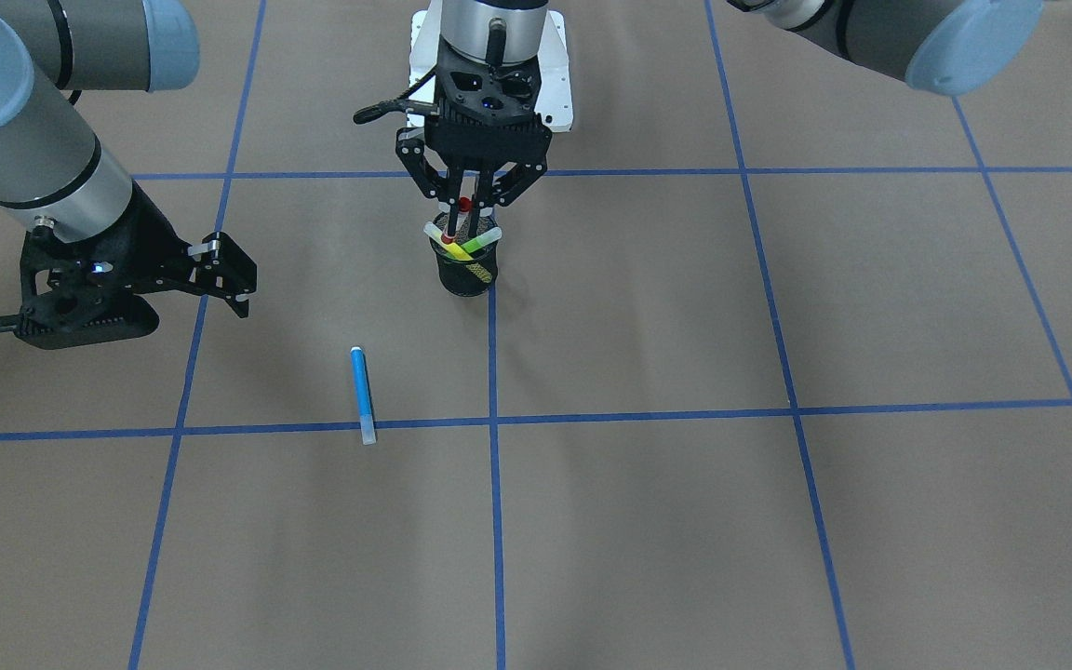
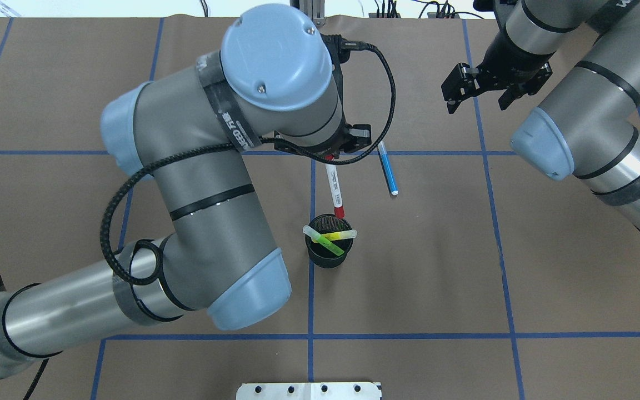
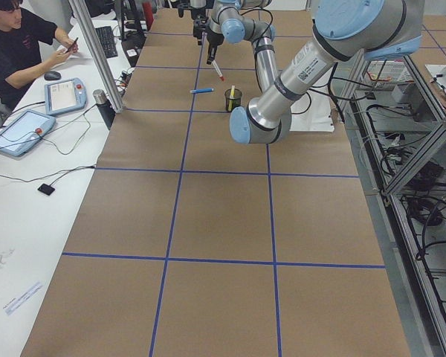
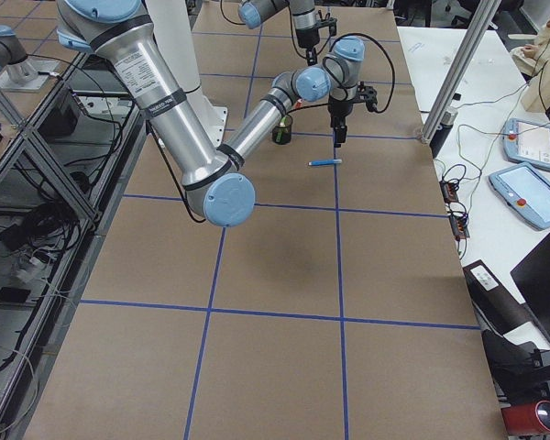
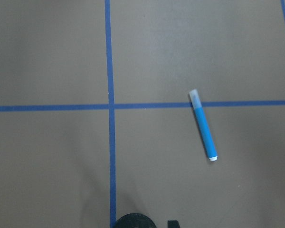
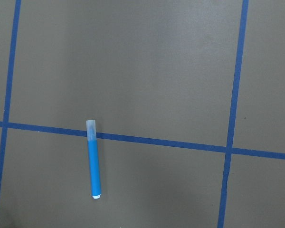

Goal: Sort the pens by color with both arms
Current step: 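Lift the red marker out of the cup with the left gripper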

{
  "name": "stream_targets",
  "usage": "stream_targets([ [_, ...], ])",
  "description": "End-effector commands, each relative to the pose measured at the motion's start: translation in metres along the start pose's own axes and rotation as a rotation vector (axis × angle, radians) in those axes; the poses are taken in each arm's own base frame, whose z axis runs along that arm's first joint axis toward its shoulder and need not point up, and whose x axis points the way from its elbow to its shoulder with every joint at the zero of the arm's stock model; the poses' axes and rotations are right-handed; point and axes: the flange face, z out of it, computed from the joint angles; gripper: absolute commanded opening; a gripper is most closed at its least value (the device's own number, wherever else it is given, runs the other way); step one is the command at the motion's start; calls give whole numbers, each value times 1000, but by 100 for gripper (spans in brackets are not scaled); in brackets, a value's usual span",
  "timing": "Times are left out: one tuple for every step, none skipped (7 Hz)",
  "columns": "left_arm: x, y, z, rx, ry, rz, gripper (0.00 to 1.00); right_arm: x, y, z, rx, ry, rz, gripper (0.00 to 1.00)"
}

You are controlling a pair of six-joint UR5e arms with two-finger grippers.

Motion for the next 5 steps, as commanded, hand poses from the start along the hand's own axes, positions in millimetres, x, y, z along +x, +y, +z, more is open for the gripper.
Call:
stream_targets([
  [14, -37, 49, 23, 5, -9, 2, -1, 1, -2, 3, -2, -3, 99],
  [17, -44, 70, 20, -3, -12, 2, -1, 1, -1, 1, -3, -2, 99],
  [17, -47, 88, 9, -29, -18, 2, -2, 1, -4, 6, -5, -6, 99],
  [18, -51, 106, 3, -42, -21, 2, -3, 2, -5, 8, -6, -7, 99],
  [12, -53, 130, -3, -49, -21, 2, -5, 5, -10, 15, -14, -15, 99],
])
